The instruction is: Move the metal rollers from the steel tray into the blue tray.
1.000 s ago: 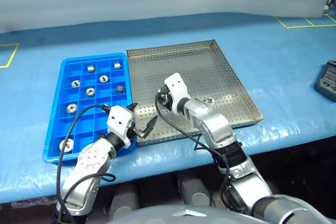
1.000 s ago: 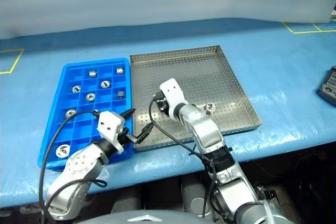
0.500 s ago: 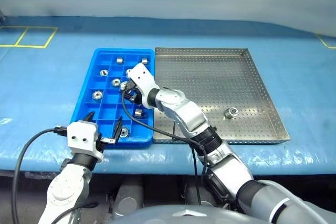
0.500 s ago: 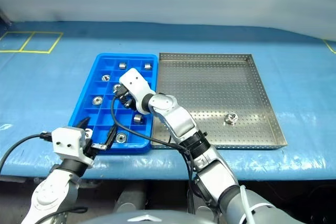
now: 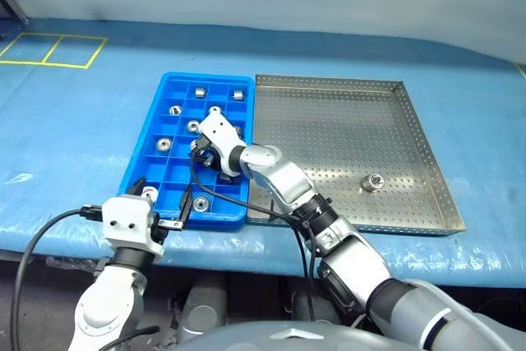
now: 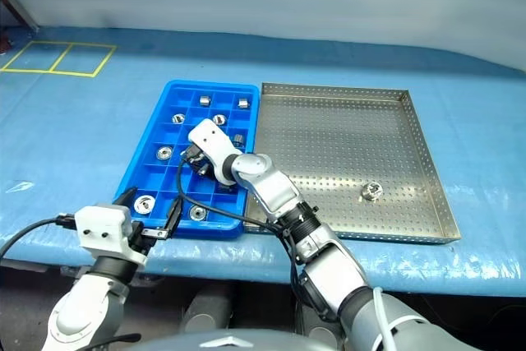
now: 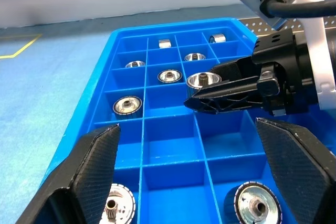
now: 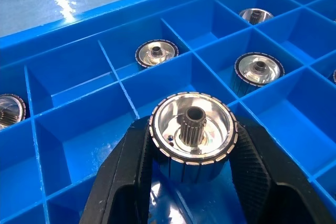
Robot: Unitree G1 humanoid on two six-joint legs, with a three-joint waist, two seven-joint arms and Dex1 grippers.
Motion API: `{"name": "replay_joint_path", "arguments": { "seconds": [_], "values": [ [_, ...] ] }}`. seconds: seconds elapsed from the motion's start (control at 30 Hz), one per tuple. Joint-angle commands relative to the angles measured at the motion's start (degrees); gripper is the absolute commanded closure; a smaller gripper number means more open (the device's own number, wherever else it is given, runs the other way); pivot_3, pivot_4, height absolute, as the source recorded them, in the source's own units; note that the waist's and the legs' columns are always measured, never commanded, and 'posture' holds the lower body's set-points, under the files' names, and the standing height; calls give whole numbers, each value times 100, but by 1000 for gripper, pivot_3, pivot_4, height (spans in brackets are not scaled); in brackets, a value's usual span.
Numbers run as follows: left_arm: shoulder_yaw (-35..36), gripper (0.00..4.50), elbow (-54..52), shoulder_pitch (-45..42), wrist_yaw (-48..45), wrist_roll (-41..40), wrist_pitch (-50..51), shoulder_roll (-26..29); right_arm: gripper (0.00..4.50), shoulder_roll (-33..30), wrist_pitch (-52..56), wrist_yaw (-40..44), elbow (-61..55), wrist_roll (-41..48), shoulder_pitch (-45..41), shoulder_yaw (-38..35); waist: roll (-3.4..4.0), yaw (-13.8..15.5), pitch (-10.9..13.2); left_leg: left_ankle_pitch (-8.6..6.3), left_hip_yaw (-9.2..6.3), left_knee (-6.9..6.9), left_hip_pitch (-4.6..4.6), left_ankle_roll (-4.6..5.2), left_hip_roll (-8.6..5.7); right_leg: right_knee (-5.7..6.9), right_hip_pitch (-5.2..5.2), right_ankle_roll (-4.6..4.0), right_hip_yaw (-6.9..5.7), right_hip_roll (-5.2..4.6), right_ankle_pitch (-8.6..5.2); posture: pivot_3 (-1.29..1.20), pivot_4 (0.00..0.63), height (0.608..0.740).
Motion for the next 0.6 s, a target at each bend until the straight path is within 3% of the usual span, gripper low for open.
{"name": "replay_joint_path", "arguments": {
  "seconds": [0.03,0.1,0.13,0.33,0.6],
  "values": [
    [-51,0,-120,-48,-76,8,-51,54,2790,20,-29,13,-150,9,-1,-127,0,-3,0,0,0,0,0,0,0,0,0,0,0,0,0,345,150,740],
    [-65,0,-79,-100,-111,-12,-46,72,2790,22,39,31,-163,35,37,-164,0,-15,0,0,0,0,0,0,0,0,0,0,0,0,0,330,150,740],
    [-79,0,-54,-133,-140,-17,-43,93,2059,25,76,30,-166,42,64,-175,0,-27,0,0,1,0,0,0,0,0,0,0,0,0,0,322,150,740],
    [-120,0,52,-303,-303,-78,8,184,114,31,158,-130,-306,0,245,-231,1,-51,-1,1,1,1,3,-1,0,1,3,0,0,0,0,262,150,740],
    [-73,0,521,-949,-780,-303,125,520,50,-422,752,-261,-2089,207,977,-597,0,-224,-5,3,4,8,0,-5,-3,-3,7,0,2,-6,0,70,150,740]
  ]
}}
